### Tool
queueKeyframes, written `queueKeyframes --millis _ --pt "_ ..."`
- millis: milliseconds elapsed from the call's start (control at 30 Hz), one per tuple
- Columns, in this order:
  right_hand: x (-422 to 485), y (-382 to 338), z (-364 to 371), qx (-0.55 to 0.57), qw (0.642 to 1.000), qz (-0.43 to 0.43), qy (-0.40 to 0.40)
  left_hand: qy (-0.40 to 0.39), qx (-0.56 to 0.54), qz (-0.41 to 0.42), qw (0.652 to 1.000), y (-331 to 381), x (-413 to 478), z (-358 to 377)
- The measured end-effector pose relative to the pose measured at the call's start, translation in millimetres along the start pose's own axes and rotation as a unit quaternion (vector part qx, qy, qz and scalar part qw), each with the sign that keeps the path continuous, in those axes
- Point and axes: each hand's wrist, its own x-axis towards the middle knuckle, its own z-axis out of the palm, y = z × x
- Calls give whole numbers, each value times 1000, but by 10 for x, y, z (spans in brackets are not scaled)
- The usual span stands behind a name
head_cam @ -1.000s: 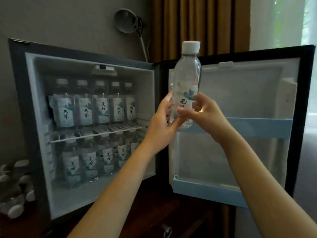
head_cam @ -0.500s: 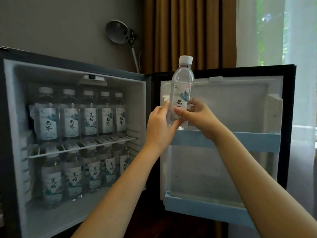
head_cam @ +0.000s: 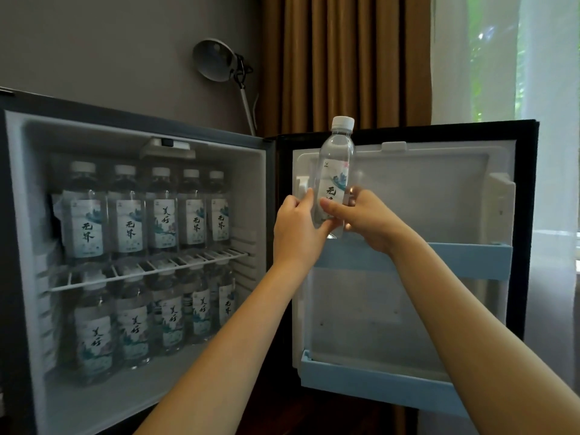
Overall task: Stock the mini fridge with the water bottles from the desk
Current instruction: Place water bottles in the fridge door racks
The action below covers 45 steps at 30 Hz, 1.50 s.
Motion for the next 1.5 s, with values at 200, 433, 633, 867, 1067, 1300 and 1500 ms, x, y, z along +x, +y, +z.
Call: queueKeyframes --millis 200,433,633,867,1067,1300,1500 --pt "-12 41 7 -6 999 -40 23 12 26 -23 999 68 -16 2" --pt "-35 52 13 -131 990 -34 47 15 16 -34 999 57 -112 42" --pt "-55 4 27 -183 982 3 57 22 7 -34 999 71 -126 58" --pt "-28 -16 80 -170 983 19 72 27 18 -4 999 8 -218 -13" --pt "-34 65 144 -77 968 -57 234 33 43 -23 998 -173 -333 -200" --pt "-196 75 509 -144 867 -289 379 28 62 -60 996 -401 -504 -483" --pt "-297 75 1350 -176 873 -369 266 82 121 -89 985 -723 -822 -1066"
